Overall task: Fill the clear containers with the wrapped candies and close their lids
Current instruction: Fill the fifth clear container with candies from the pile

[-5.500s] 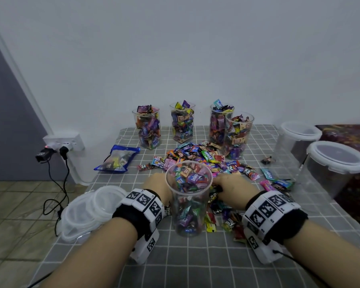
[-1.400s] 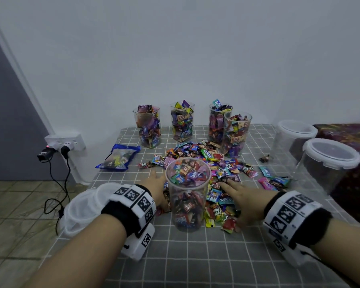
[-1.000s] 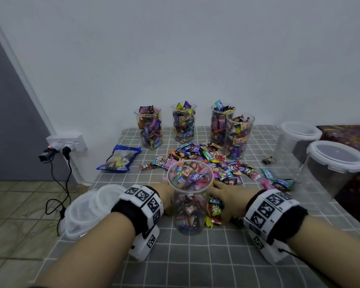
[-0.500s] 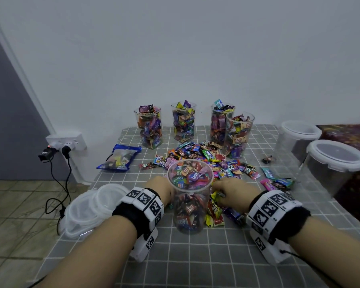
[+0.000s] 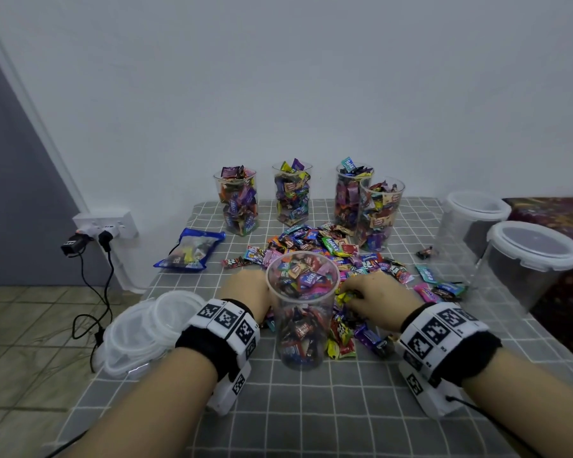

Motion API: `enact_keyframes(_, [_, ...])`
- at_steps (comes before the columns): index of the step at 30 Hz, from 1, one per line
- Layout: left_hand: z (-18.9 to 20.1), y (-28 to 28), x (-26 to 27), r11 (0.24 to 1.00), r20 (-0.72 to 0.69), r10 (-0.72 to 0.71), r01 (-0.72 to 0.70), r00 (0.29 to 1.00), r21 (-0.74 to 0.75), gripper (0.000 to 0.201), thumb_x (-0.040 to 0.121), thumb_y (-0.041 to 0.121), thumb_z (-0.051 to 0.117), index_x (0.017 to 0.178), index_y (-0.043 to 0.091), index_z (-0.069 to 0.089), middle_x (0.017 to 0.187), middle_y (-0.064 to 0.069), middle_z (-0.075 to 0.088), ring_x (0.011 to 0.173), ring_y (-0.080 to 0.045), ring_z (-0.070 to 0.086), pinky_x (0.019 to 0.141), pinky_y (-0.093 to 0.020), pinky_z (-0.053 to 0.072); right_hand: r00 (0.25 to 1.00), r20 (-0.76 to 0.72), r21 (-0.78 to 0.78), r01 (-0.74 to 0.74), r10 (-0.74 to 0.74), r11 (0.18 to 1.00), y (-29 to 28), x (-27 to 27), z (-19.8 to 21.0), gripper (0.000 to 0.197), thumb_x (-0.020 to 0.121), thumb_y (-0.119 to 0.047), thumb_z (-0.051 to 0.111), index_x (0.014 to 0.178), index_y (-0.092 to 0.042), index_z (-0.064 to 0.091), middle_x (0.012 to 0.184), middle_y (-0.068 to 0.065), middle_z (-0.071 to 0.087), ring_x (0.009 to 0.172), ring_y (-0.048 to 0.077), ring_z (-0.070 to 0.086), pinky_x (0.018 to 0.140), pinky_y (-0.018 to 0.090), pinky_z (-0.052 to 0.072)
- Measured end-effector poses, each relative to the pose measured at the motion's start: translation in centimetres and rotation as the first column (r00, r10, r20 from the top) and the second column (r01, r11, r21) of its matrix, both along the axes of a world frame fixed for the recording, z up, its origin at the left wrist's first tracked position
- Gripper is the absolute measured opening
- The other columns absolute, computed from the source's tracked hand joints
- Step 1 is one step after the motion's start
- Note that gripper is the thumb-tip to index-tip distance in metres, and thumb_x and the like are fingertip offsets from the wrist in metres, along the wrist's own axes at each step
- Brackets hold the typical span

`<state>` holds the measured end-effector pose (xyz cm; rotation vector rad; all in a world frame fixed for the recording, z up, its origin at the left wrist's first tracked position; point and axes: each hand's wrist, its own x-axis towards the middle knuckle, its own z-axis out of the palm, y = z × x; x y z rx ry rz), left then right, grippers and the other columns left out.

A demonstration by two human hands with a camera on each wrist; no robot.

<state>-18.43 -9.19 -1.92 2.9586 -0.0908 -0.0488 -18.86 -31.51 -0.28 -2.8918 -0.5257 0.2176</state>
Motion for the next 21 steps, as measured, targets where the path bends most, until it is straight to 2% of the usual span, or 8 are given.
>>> enact_keyframes(3, [0.1, 0.0, -0.1, 1.0, 0.093, -0.019, 0.018, 0.996, 0.008, 0.025, 0.094, 0.023, 0.047, 0.112, 0.017, 0.065, 0.11, -0.005, 0.066, 0.1, -0.025, 0.061, 0.085, -0.036, 0.05, 0.997, 0.045, 0.086, 0.06, -0.064, 0.994, -0.5, 0.2, 0.0, 0.031, 0.093, -0.022, 0.054, 0.124, -0.02, 0.059, 0.12, 0.003, 0.063, 0.108, 0.02, 0.057, 0.087, 0.028, 0.043])
enact_keyframes(5, [0.3, 0.0, -0.3, 1.0, 0.143, -0.02, 0.018, 0.99, 0.015, 0.027, 0.096, 0.027, 0.044, 0.113, 0.018, 0.064, 0.109, -0.006, 0.065, 0.1, -0.025, 0.06, 0.079, -0.032, 0.048, 0.992, 0.064, 0.134, 0.102, -0.112, 0.986, -0.9, 0.1, 0.2, 0.03, 0.093, -0.025, 0.056, 0.123, -0.02, 0.06, 0.119, 0.002, 0.063, 0.108, 0.02, 0.057, 0.088, 0.027, 0.042])
enact_keyframes(9, [0.4, -0.1, -0.3, 1.0, 0.167, -0.006, 0.006, 0.986, 0.004, 0.028, 0.098, 0.029, 0.041, 0.113, 0.019, 0.062, 0.11, -0.005, 0.063, 0.101, -0.026, 0.06, 0.076, -0.032, 0.044, 0.98, 0.12, 0.235, 0.127, -0.158, 0.964, -1.0, -0.3, 1.5, 0.031, 0.093, -0.023, 0.056, 0.123, -0.017, 0.06, 0.12, 0.004, 0.063, 0.107, 0.021, 0.057, 0.084, 0.026, 0.04])
enact_keyframes(12, [0.4, -0.2, -0.3, 1.0, 0.165, 0.016, -0.016, 0.986, -0.003, 0.027, 0.098, 0.03, 0.041, 0.109, 0.017, 0.063, 0.109, -0.006, 0.063, 0.099, -0.026, 0.06, 0.077, -0.034, 0.045, 0.969, 0.181, 0.338, 0.097, -0.166, 0.936, -0.9, -0.6, 3.4, 0.029, 0.093, -0.023, 0.057, 0.121, -0.017, 0.062, 0.114, 0.006, 0.065, 0.094, 0.018, 0.057, 0.076, 0.024, 0.04])
enact_keyframes(15, [0.3, -0.1, -0.3, 1.0, 0.173, 0.013, -0.011, 0.985, -0.013, 0.028, 0.098, 0.03, 0.041, 0.108, 0.017, 0.063, 0.109, -0.006, 0.063, 0.099, -0.027, 0.06, 0.078, -0.035, 0.046, 0.965, 0.2, 0.441, 0.067, -0.171, 0.895, -0.8, -0.8, 5.9, 0.026, 0.092, -0.024, 0.059, 0.117, -0.019, 0.064, 0.097, 0.001, 0.063, 0.078, 0.009, 0.054, 0.064, 0.018, 0.039])
enact_keyframes(18, [0.3, -0.1, -0.3, 0.999, 0.178, -0.001, 0.009, 0.984, -0.045, 0.028, 0.096, 0.033, 0.043, 0.112, 0.02, 0.063, 0.111, -0.005, 0.063, 0.1, -0.026, 0.06, 0.08, -0.034, 0.046, 0.97, 0.193, 0.537, 0.023, -0.149, 0.843, -0.3, -1.4, 8.0, 0.024, 0.091, -0.024, 0.061, 0.114, -0.019, 0.065, 0.095, 0.002, 0.067, 0.082, 0.015, 0.063, 0.07, 0.025, 0.049])
enact_keyframes(19, [0.3, -0.1, -0.3, 0.998, 0.185, -0.003, 0.014, 0.983, -0.061, 0.029, 0.096, 0.034, 0.044, 0.113, 0.021, 0.063, 0.112, -0.004, 0.063, 0.102, -0.025, 0.059, 0.081, -0.033, 0.045, 0.971, 0.199, 0.548, 0.001, -0.131, 0.837, 0.0, -1.7, 8.5, 0.024, 0.091, -0.024, 0.061, 0.114, -0.019, 0.065, 0.094, 0.003, 0.067, 0.081, 0.016, 0.065, 0.069, 0.025, 0.05])
enact_keyframes(21, [0.3, -0.3, -0.5, 0.997, 0.217, -0.009, 0.025, 0.976, -0.072, 0.031, 0.097, 0.036, 0.043, 0.116, 0.021, 0.062, 0.113, -0.003, 0.063, 0.103, -0.023, 0.058, 0.082, -0.031, 0.044, 0.971, 0.224, 0.549, -0.057, -0.081, 0.834, 0.6, -2.4, 9.5, 0.023, 0.09, -0.025, 0.061, 0.112, -0.021, 0.066, 0.088, -0.002, 0.066, 0.076, 0.009, 0.063, 0.066, 0.018, 0.048])
